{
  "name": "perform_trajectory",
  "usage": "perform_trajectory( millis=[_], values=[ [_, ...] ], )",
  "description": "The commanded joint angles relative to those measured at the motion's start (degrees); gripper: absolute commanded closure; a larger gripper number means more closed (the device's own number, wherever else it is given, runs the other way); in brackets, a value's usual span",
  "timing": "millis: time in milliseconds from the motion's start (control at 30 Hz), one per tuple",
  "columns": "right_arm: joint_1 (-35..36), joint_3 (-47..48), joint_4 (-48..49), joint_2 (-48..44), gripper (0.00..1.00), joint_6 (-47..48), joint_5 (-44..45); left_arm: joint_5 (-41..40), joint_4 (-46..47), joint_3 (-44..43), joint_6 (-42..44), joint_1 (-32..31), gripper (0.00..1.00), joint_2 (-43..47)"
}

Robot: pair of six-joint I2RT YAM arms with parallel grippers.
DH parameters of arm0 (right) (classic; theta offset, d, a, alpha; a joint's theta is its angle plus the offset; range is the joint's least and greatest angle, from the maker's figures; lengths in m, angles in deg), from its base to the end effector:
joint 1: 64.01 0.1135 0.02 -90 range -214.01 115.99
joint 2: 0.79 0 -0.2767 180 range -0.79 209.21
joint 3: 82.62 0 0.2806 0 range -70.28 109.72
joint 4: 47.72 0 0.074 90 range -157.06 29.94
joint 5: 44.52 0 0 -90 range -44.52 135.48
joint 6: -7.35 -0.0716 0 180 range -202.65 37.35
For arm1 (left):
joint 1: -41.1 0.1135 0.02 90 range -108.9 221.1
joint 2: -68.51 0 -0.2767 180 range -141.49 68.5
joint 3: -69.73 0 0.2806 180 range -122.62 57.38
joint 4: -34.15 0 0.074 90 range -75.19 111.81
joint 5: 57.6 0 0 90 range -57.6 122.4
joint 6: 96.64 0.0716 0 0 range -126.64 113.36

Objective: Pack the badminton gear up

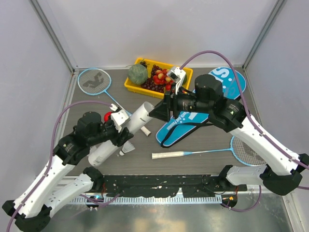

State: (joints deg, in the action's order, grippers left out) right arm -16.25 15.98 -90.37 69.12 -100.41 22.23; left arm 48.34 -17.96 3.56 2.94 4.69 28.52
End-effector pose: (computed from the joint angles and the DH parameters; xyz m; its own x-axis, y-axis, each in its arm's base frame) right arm 0.1853 0.2461 0.4743 -0.4405 -0.0682 -0.8952 -0.8436 0.3726 0.3867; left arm 0.1399 -0.1276 0.3527 -0.2189 0.3603 -0.9068 0.8173 0.5753 0.0313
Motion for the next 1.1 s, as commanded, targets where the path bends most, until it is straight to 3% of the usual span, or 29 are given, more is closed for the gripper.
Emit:
perform_trajectory(
  millis=[0, 467, 867, 933, 1000, 1067],
  values=[
    [0.1, 0.8, 5.8, 0.2, 0.44, -0.6, -5.8, -2.0, 1.6, -0.3, 1.8, -0.7, 0.51, -0.6],
    [0.0, -0.6, 7.4, 2.9, 0.49, 0.4, -4.1, -0.9, 2.2, -0.7, 1.5, -1.4, 0.51, -1.0],
    [0.0, -3.1, 10.0, 3.1, 0.61, -1.2, -5.7, -0.9, 3.4, 0.0, 1.5, -1.4, 0.53, 0.3],
    [0.0, -3.2, 10.5, 3.3, 0.71, -1.5, -6.1, -0.9, 3.3, 0.1, 1.8, -1.4, 0.53, 0.5],
    [-0.2, -3.6, 11.6, 3.0, 0.9, -1.8, -6.3, -1.1, 3.3, 0.6, 2.2, -1.4, 0.53, 0.6],
    [-0.8, -4.1, 12.5, 2.3, 0.94, -2.5, -6.8, -1.8, 3.2, 0.8, 2.6, -1.5, 0.54, 0.4]
  ],
)
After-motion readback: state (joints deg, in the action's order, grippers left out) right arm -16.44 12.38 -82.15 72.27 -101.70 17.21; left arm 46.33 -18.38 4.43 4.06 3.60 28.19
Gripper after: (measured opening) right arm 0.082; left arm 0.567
